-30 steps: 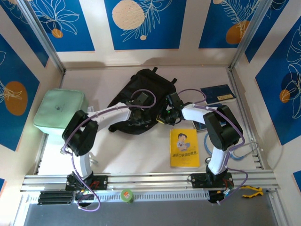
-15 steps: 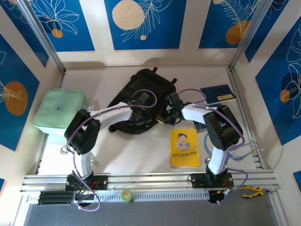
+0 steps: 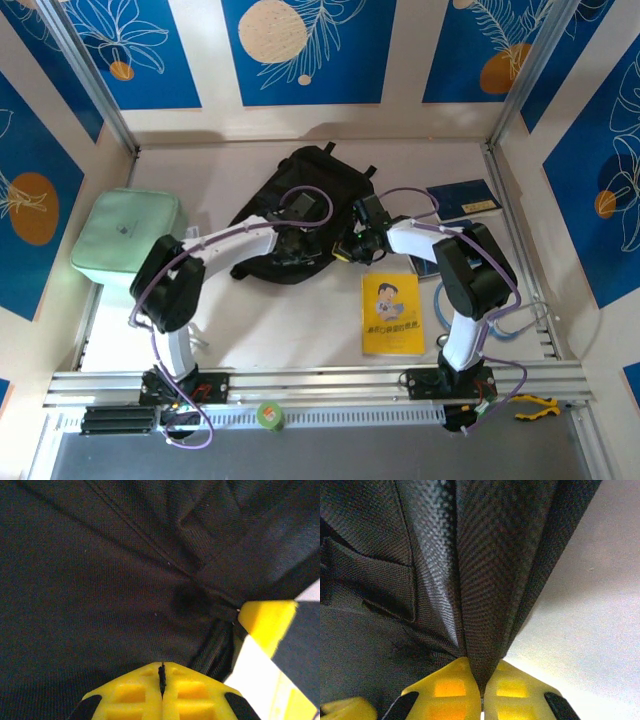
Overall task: Pack the student bag
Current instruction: Unzip the student bag at the top-center of the table.
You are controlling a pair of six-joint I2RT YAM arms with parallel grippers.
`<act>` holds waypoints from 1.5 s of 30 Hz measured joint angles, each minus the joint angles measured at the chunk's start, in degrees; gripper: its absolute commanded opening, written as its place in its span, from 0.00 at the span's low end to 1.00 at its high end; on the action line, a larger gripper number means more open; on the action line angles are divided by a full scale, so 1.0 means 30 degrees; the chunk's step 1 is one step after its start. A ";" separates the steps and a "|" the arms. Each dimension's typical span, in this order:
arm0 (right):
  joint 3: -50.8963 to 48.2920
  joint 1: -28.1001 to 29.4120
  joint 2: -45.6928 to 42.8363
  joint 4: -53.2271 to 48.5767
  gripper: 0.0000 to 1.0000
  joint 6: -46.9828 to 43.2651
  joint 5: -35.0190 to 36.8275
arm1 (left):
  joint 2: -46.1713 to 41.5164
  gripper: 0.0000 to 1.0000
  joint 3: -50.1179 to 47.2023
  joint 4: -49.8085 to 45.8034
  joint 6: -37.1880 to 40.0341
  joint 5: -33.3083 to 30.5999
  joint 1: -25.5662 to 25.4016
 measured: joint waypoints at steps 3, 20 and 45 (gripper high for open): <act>0.0109 0.0000 -0.0663 -0.0226 0.00 0.0000 -0.0219 | -0.0772 0.00 -0.0051 -0.0532 0.0313 -0.0117 0.0000; 0.1581 0.0248 -0.1209 -0.2215 0.00 0.0364 0.1093 | -0.1989 0.00 -0.0168 -0.4699 0.1916 -0.4350 0.0000; 0.1494 -0.4102 -0.3424 -0.2827 0.68 -0.0911 0.1144 | -0.2841 0.00 -0.1574 0.1209 0.6062 0.0911 0.0809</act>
